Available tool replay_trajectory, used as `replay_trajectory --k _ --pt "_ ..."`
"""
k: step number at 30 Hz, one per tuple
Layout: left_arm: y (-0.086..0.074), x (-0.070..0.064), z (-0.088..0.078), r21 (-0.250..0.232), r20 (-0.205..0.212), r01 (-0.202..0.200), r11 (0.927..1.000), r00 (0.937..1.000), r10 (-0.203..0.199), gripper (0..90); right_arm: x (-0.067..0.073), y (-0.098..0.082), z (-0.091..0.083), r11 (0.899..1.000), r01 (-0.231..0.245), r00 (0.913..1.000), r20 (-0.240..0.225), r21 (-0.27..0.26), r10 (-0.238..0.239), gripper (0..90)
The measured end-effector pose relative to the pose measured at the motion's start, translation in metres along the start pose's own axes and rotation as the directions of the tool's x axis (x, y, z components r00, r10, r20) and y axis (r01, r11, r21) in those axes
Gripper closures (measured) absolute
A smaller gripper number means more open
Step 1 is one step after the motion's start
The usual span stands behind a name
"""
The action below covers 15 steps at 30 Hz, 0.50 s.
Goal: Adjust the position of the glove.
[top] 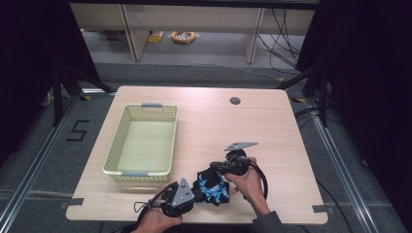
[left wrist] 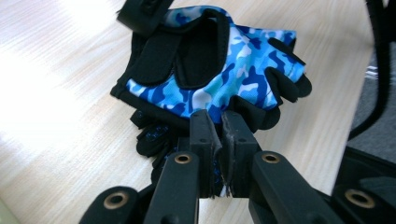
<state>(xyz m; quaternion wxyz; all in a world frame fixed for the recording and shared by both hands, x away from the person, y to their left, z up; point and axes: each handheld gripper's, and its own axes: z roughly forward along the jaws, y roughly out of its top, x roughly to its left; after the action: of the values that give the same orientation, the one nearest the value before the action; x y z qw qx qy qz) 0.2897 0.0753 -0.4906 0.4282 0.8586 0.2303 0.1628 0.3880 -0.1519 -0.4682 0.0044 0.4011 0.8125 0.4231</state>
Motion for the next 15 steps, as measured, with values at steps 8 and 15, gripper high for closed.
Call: replay_trajectory --k 8,15 --pt "0.007 0.014 -0.013 -0.008 0.025 -0.016 0.9998 0.9996 0.016 83.5 0.011 -0.005 -0.021 0.998 -0.030 0.9995 -0.011 -0.056 0.030 85.1" --pt "0.009 0.029 -0.008 0.026 0.058 -0.063 0.9977 0.9964 0.061 83.7 0.020 -0.024 -0.034 0.992 -0.068 0.9977 -0.003 -0.106 0.068 85.7"
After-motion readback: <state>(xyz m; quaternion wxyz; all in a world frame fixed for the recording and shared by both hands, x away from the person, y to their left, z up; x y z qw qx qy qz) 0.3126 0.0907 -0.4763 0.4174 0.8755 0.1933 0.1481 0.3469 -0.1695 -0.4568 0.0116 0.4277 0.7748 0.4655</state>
